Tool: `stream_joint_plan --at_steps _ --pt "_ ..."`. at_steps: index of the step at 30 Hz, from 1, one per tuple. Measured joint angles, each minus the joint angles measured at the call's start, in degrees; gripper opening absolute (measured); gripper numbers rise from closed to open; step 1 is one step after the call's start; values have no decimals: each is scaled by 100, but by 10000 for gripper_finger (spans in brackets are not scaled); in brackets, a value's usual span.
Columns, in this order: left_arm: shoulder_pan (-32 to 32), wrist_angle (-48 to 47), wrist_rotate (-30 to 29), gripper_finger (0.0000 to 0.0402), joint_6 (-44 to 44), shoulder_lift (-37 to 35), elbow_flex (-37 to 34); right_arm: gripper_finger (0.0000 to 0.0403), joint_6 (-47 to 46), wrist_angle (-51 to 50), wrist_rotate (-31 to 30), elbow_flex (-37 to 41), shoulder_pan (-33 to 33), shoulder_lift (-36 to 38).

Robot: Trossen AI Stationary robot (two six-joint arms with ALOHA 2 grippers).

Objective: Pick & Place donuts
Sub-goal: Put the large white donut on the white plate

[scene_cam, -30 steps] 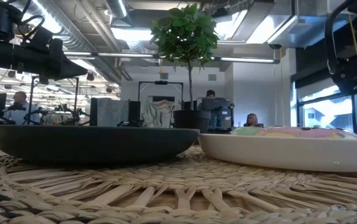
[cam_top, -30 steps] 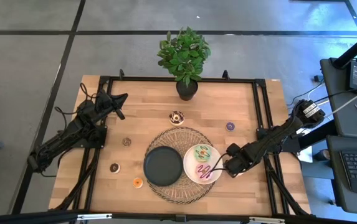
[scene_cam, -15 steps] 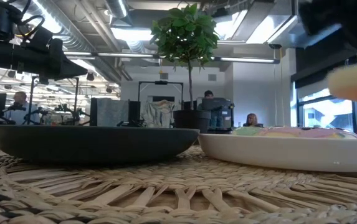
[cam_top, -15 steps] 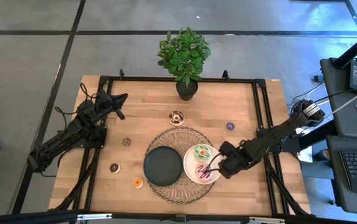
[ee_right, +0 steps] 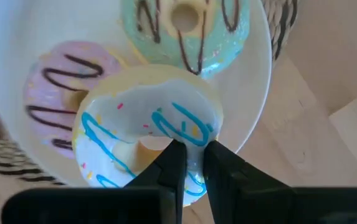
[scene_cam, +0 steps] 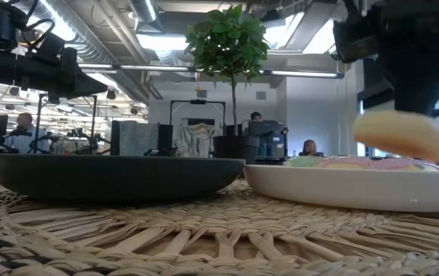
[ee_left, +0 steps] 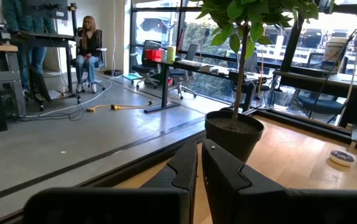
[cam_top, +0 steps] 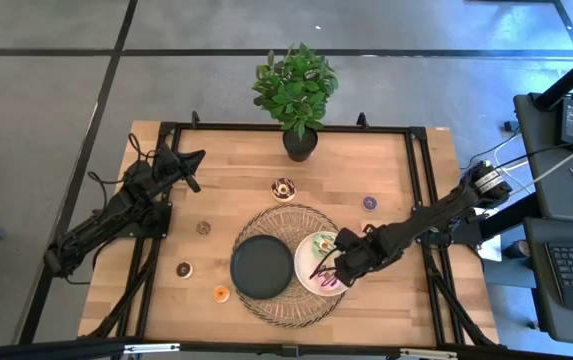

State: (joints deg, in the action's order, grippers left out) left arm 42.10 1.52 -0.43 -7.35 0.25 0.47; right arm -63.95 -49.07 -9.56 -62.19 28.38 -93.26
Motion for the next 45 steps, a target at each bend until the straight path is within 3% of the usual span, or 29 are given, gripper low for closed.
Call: stream_joint_plan --at_steps 20,34,45 --pt "1 0 0 20 0 0 0 54 -1 -1 49 0 0 -351" --pt "0 0 0 20 -2 0 0 161 1 -56 152 0 0 -351" --pt "0 0 0 20 0 0 1 170 -1 -237 365 0 -2 -235"
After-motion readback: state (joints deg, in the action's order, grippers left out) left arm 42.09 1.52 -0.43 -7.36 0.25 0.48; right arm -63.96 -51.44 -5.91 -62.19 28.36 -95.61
